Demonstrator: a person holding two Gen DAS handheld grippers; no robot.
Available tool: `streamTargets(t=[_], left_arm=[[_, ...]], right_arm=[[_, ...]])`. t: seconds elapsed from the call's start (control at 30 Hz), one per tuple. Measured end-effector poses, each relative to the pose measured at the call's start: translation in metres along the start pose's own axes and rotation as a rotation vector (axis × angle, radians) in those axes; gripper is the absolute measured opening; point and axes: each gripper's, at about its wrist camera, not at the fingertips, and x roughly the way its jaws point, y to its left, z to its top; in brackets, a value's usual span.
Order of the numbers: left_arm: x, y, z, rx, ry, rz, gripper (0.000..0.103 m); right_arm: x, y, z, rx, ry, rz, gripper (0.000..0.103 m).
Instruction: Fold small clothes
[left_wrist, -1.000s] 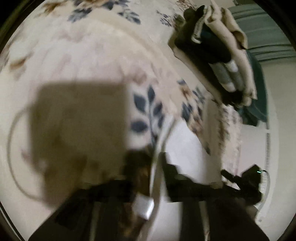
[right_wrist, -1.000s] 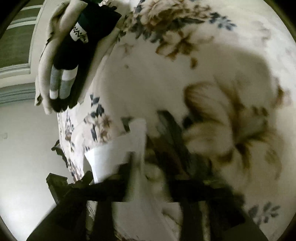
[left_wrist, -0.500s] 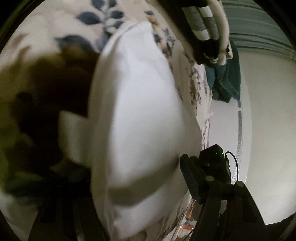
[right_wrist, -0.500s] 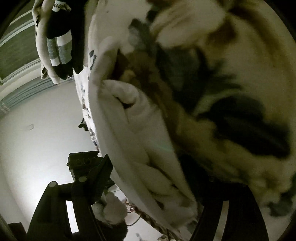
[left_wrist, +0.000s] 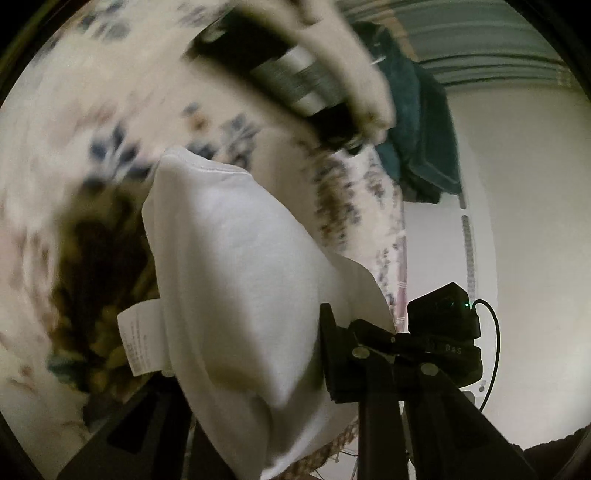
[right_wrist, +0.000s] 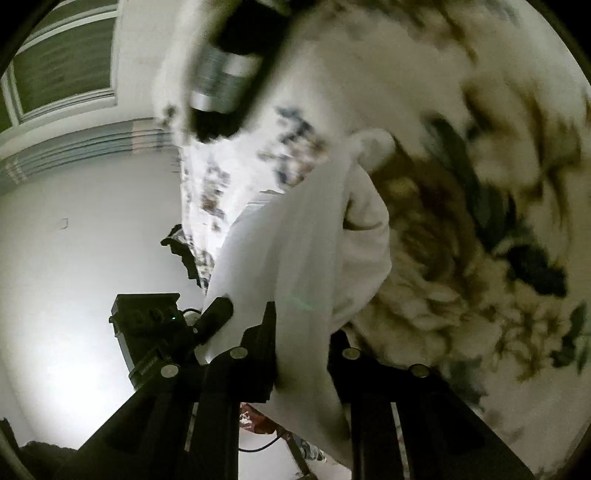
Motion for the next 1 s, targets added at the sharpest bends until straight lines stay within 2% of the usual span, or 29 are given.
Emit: streamTargets(t=[0.1,0.23,0.4,0.53,0.6,0.63,0.73,0.8,0.87,0.97,1.0], left_arm=[[-0.014,-0.037,0.031,0.048,-0.019,-0.01,0.018],[-0.032,-0.087,0.098,0.11,-0.083,-0.02,0.018],[-0.026,-0.133,0.216,0.174,-0.195,-0.043,0.018],[-0.005,-0.125,0.287,0.196,-0.24,-0.019,0.018],[0.013,-0.107,0.302,0.168,-0.228,-0.006,0.019],[0.025,-0.093,0.308,0.147,-0.208,0.016,0.019],[0.062,-0.051,0.309,0.086,-0.095,0.094,0.02],[0.072,-0.036,0.302,0.071,-0.053,0.107,0.024],[0.067,-0.036,0.296,0.081,-0.047,0.151,0.037],[0.05,-0.045,0.286,0.107,-0.083,0.258,0.041],[0.047,-0.048,0.286,0.114,-0.091,0.291,0.046]], right_arm=[[-0.029,0.052,0.02,-0.047,-0.045,0.001,0.018],[-0.065,0.111,0.068,-0.133,-0.105,0.004,0.018],[-0.081,0.194,0.174,-0.252,-0.197,0.002,0.018],[-0.067,0.224,0.262,-0.295,-0.222,-0.009,0.018],[-0.045,0.22,0.299,-0.293,-0.201,-0.036,0.018],[-0.038,0.215,0.307,-0.295,-0.187,-0.053,0.018],[-0.002,0.186,0.333,-0.264,-0.103,-0.142,0.018],[0.013,0.168,0.335,-0.263,-0.053,-0.191,0.018],[0.014,0.161,0.333,-0.259,-0.032,-0.186,0.018],[0.009,0.171,0.326,-0.313,-0.042,-0.291,0.028],[0.007,0.176,0.321,-0.335,-0.054,-0.365,0.039]])
